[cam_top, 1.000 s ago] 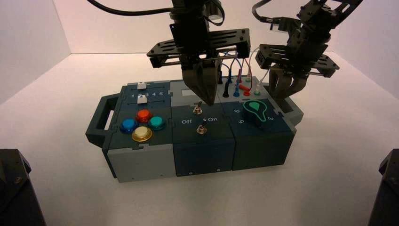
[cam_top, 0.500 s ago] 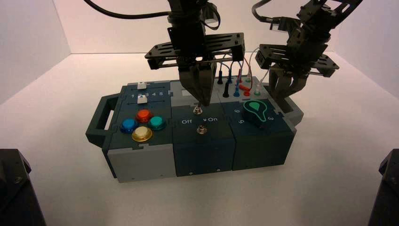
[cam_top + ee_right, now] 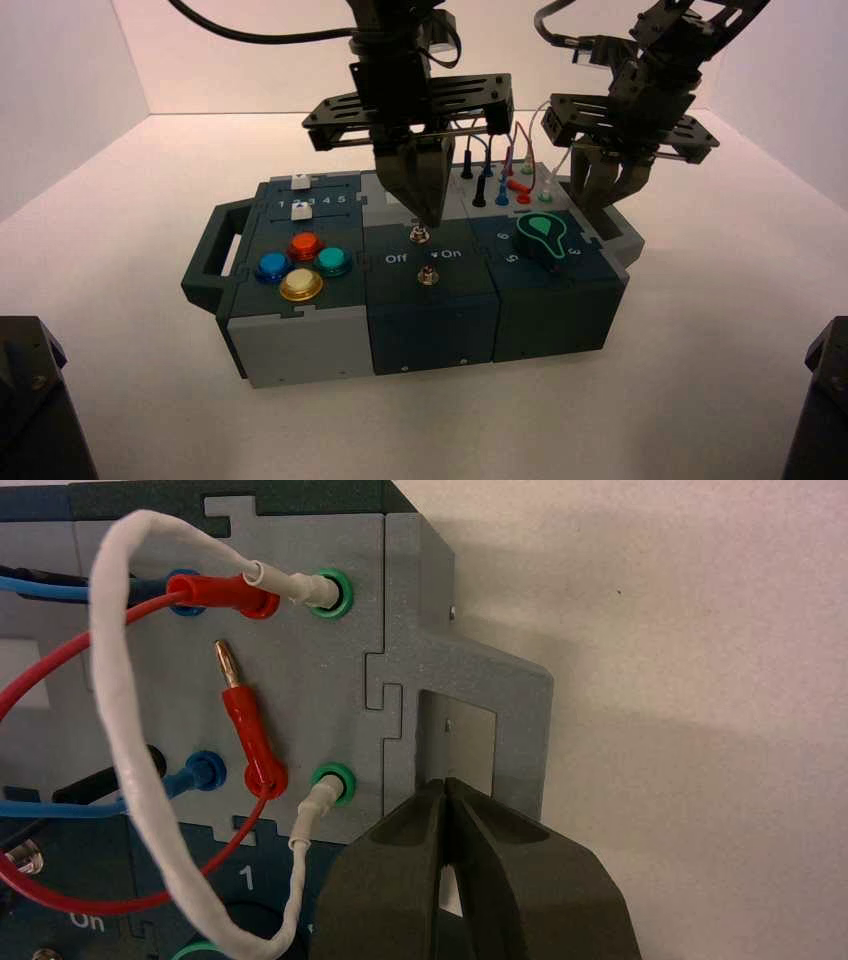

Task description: Flip the top switch off with the left gripper.

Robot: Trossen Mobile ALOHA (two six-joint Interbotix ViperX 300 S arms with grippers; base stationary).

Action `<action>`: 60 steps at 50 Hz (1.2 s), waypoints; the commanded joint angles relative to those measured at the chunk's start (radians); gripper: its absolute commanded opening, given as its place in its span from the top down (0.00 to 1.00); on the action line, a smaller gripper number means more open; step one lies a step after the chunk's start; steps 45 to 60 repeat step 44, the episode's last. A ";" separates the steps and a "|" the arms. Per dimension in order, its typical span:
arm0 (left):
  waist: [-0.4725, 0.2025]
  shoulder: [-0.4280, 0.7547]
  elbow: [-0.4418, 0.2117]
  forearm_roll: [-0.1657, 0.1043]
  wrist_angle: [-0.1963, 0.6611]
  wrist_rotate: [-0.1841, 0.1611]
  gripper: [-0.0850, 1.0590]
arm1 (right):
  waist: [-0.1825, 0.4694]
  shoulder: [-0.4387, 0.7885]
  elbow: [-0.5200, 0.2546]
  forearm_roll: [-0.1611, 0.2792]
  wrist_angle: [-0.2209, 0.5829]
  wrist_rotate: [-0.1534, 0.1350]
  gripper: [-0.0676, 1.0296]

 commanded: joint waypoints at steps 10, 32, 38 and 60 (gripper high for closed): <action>0.048 -0.055 0.046 0.012 -0.014 0.000 0.95 | 0.002 0.032 0.005 -0.008 -0.003 -0.011 0.96; 0.034 -0.109 0.011 0.012 -0.023 0.015 0.95 | 0.002 0.038 0.000 -0.006 -0.003 -0.011 0.96; 0.031 -0.150 0.028 0.012 -0.021 0.009 0.95 | 0.002 0.040 0.000 -0.006 -0.003 -0.011 0.96; 0.035 -0.178 0.040 0.014 -0.028 0.009 0.95 | 0.002 0.041 -0.005 -0.005 -0.003 -0.011 0.96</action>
